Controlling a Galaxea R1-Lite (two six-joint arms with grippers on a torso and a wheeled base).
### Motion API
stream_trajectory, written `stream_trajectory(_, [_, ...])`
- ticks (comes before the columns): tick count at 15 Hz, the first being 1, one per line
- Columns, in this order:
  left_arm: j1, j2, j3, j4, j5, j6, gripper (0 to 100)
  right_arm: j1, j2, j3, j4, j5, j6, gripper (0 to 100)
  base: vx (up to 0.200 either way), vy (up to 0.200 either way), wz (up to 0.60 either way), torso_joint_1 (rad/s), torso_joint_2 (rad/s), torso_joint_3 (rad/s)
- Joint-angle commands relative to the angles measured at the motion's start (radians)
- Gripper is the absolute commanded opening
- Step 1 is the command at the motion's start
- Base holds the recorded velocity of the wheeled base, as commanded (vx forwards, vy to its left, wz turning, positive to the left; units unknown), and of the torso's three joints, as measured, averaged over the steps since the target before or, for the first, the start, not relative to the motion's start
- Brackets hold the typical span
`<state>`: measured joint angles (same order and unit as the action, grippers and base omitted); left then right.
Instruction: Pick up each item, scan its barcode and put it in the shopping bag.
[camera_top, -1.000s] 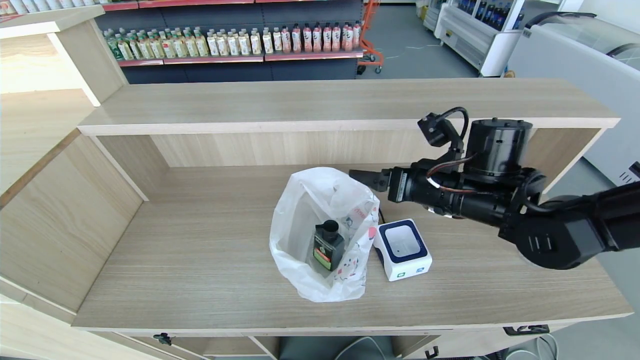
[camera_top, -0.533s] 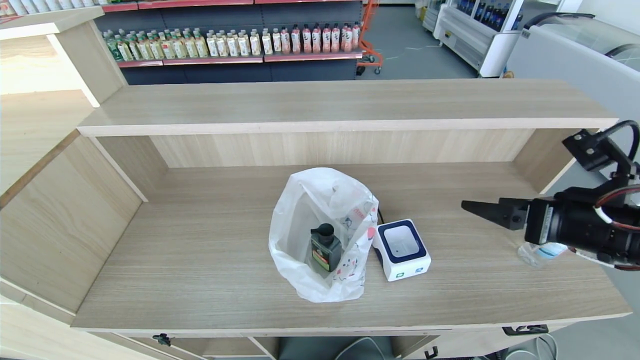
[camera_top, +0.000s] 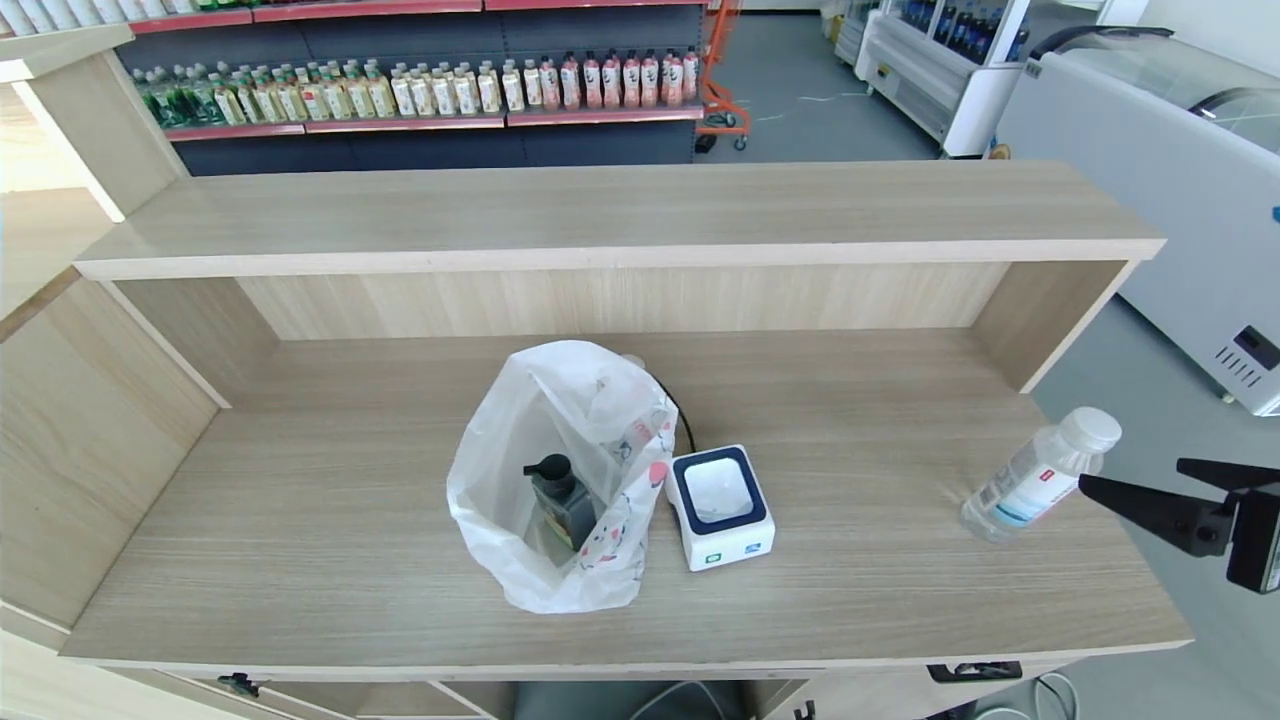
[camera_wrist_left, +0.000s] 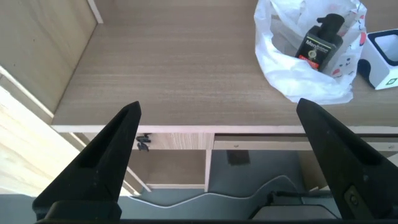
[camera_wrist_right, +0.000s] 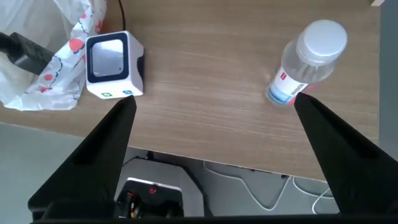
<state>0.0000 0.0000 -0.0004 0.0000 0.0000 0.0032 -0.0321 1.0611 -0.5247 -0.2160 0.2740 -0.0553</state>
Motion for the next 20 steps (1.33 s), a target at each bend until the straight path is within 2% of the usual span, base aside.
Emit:
stream_trajectory(1, [0.0, 0.002, 0.0, 0.0, 0.0, 0.0, 100, -0.005, -0.032, 0.025, 0.0, 0.001, -0.001, 100, 0.0, -0.2, 0.0, -0.002, 0.01, 0.007])
stream_trajectory(10, [-0.002, 0.002, 0.0, 0.0, 0.0, 0.0, 100, -0.005, -0.082, 0.114, -0.003, 0.001, 0.0, 100, 0.0, -0.2, 0.0, 0.002, 0.0, 0.004])
stream_trajectory(20, [0.0, 0.002, -0.001, 0.0, 0.0, 0.0, 100, -0.005, -0.09, 0.193, 0.0, 0.001, -0.023, 100, 0.0, 0.0, 0.0, 0.0, 0.0, 0.0])
